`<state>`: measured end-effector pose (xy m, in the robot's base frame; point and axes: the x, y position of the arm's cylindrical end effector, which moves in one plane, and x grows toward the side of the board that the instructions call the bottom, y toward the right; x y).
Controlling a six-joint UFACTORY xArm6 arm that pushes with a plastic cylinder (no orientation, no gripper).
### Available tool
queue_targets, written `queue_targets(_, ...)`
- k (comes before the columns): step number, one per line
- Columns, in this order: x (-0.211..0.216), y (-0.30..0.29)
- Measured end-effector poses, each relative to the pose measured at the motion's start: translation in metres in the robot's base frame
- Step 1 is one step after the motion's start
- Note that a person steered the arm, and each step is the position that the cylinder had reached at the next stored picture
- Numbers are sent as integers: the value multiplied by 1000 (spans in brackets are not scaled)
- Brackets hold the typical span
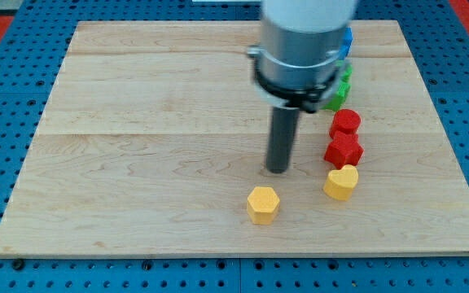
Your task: Move yellow hexagon closer to the yellow heart
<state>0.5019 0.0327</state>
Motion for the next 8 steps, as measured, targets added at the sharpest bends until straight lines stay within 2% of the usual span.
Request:
queue_targets(1, 9, -47)
queue_targets(2, 39, -58)
queue_targets(4, 54, -54)
queue_targets(5, 64, -22)
queue_targets(8, 64, -8)
